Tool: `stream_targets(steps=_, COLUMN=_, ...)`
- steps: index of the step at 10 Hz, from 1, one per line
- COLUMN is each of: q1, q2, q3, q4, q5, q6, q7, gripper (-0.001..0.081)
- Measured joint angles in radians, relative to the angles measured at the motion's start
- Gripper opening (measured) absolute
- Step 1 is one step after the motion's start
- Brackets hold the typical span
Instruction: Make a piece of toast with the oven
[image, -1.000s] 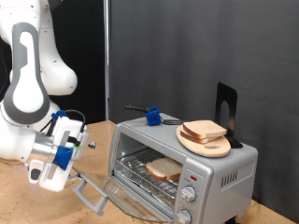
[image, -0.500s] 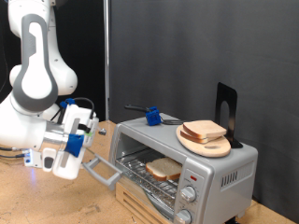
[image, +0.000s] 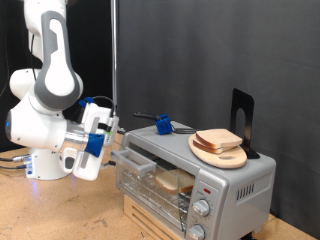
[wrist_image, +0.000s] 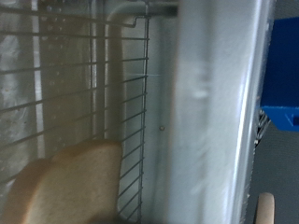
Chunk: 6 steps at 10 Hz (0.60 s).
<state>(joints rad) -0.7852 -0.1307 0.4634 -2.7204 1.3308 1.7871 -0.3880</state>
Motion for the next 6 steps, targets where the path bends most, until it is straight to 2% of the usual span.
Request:
stream_targets(steps=4, q1=0.014, q2=-0.058, q3=0.013, q4=-0.029, q5=0.031, q6=-0.012, q7=0.039, gripper=0.0805)
stream_targets(steps=6, q1=-0.005, q2=-0.088, q3=-0.009, q4=-0.036, q5=-0.035, q6=-0.036, q7=0.106, gripper=0.0805)
